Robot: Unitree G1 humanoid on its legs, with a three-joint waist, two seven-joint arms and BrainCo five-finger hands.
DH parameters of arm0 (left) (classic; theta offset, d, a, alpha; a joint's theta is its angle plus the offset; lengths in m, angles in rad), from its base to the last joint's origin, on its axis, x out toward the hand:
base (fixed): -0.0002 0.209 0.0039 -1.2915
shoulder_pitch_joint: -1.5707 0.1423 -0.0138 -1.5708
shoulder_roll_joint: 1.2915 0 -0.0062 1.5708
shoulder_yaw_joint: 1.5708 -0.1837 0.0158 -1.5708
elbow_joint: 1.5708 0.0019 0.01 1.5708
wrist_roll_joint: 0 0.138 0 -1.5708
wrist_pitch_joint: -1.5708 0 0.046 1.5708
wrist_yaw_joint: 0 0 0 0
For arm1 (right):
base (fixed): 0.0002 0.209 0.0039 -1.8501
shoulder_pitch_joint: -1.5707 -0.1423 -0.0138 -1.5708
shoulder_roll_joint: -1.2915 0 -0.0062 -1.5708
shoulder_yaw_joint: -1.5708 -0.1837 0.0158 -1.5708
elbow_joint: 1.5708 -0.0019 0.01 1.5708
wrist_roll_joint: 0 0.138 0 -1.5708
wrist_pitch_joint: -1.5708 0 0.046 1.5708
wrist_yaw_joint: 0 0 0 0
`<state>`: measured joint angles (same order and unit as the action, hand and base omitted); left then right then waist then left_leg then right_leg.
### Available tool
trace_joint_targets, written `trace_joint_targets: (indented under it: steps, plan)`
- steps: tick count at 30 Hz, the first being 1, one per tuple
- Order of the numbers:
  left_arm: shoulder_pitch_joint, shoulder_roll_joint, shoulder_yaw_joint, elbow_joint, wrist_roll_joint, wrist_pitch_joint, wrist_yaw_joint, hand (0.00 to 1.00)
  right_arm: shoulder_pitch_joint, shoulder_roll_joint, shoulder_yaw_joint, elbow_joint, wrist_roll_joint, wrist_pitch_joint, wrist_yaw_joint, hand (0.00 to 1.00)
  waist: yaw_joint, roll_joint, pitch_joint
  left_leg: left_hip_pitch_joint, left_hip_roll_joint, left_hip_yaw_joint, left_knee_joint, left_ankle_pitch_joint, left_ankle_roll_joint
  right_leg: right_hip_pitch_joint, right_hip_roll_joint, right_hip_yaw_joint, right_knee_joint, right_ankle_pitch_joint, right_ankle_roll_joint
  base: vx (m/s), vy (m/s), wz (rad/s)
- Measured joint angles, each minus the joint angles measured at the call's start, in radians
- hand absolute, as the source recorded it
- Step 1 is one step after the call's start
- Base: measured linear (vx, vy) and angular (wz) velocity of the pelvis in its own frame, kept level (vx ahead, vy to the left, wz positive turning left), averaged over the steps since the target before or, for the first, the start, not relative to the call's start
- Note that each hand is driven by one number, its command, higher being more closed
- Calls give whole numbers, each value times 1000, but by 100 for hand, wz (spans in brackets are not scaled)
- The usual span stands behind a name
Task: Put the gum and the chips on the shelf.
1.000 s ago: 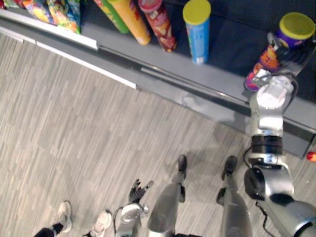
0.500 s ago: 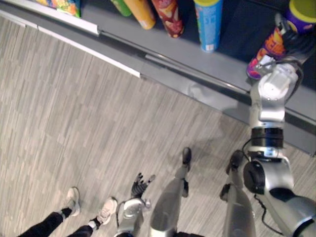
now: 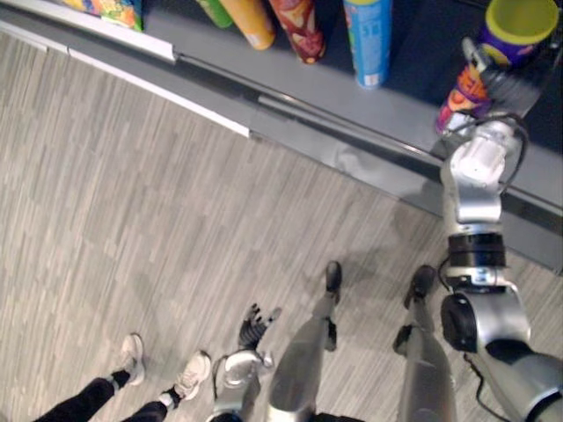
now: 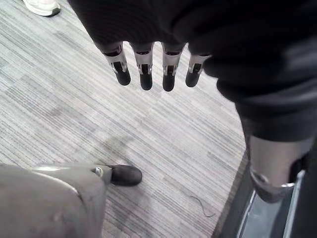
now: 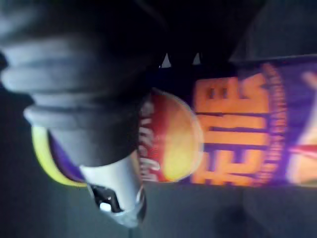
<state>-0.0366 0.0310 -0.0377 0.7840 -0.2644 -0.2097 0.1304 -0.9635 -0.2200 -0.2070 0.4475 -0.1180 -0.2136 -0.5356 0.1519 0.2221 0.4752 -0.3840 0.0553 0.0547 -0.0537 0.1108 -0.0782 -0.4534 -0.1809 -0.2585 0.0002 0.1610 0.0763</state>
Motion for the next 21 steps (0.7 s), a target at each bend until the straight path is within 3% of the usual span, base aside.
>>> trace_joint_targets:
  steps: [4,21]
  plan:
    - [1,-1,-3,-7,-9,-5,-26,0,87,3,-1,40,10,35,23,0,3,1,0,-2,-1,15,-16,8,1,-18,0,14,4,1,0,6,-6,-7]
    - [3,-30,16,-30,-9,-5,-49,0,214,25,2,-13,56,33,67,0,-13,-2,3,30,8,56,-12,6,0,-11,8,49,19,1,0,3,-6,-6]
